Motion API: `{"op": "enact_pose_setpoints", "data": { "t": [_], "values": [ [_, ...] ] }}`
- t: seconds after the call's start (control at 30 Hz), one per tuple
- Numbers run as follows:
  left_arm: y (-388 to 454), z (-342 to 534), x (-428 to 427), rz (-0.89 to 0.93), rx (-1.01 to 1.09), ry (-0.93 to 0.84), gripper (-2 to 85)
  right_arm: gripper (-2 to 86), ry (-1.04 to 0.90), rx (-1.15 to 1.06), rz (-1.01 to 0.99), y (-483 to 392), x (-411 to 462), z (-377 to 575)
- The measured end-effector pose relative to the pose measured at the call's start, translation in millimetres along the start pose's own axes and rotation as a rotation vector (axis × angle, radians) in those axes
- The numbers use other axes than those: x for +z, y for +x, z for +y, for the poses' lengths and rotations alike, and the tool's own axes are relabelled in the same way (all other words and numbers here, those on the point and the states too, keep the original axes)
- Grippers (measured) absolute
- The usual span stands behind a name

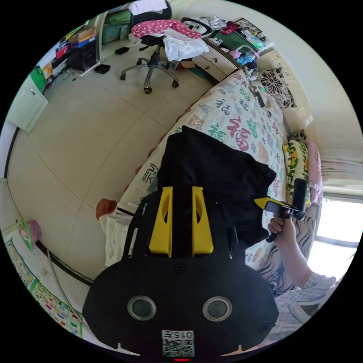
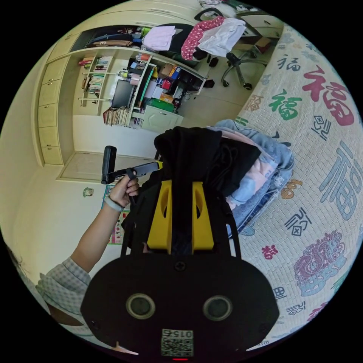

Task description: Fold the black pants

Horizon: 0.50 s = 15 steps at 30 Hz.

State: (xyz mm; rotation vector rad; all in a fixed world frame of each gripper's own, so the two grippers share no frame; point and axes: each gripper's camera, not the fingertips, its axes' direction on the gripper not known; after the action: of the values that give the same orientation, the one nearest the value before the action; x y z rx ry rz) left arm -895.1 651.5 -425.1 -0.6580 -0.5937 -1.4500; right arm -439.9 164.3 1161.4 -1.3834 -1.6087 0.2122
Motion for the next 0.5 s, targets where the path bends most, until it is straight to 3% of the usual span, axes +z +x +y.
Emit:
{"op": "enact_pose_setpoints", "data": {
  "t": [0.3,0.37,0.5],
  "values": [
    [42.7,5.9,-15.9,-0.021,0.04,0.028,7.9,7.7,0.051,-0.007,0.049,-27.8,12.3,3.7],
    [79.3,23.1,-32.8,-0.176,0.113,0.121,5.0,3.2,0.112,-0.043,0.06,-39.1,-1.5,20.5],
    [161.1,68.2,-48.8,-0.256,0.344,0.269,0.7,0.0,0.218,-0.078,0.101,-46.1,-34.4,65.6]
  ]
}}
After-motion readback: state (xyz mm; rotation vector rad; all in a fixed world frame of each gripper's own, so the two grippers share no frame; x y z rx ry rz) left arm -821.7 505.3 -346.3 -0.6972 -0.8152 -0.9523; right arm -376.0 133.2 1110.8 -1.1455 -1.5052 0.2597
